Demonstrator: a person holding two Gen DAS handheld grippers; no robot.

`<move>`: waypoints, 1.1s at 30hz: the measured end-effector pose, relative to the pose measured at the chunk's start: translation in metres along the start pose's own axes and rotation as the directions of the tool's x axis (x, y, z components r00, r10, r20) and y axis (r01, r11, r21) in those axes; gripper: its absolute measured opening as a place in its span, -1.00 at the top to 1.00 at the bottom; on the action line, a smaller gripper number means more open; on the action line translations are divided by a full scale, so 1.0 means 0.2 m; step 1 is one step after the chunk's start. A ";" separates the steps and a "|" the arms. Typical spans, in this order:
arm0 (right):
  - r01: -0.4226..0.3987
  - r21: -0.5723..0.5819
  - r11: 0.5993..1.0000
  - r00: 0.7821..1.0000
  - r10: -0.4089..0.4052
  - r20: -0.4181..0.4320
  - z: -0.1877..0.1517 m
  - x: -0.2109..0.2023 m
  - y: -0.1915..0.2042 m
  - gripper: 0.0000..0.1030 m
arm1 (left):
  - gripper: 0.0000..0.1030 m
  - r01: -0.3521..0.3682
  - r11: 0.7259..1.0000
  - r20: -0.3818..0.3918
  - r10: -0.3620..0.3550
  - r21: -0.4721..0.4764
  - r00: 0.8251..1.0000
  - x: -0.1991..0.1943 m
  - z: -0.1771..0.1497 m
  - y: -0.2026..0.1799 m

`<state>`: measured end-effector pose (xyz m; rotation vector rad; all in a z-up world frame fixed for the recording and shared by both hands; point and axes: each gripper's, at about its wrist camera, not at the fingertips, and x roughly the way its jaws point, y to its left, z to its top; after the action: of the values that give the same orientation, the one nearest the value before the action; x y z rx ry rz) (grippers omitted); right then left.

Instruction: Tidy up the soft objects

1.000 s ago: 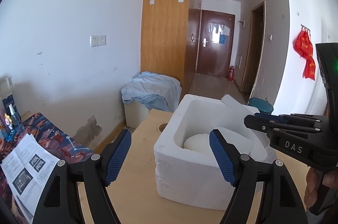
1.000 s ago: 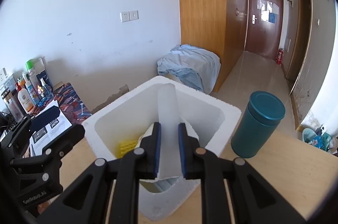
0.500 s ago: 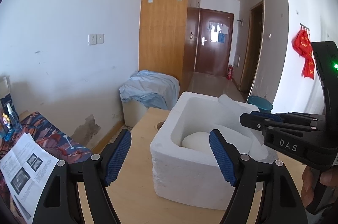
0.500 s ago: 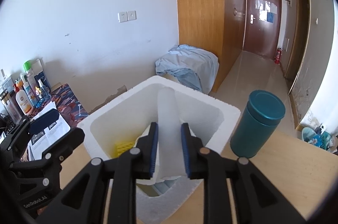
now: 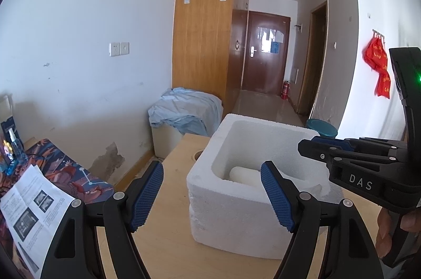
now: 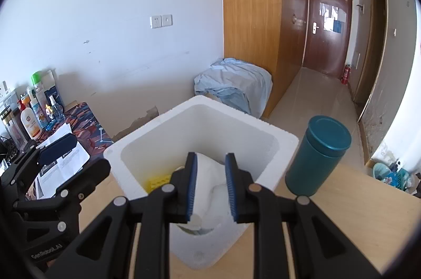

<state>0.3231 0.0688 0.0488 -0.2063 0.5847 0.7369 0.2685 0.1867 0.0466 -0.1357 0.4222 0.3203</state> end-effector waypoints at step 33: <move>0.067 0.121 0.990 0.992 -0.079 0.097 -0.41 -0.63 0.05 -0.59 | -0.87 0.038 0.999 0.060 -0.038 0.010 0.997 -0.65 -0.23 -0.11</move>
<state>0.2067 -0.0269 0.0529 -0.0802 0.5194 0.6364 0.1468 0.1222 0.0615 -0.1249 0.3610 0.2843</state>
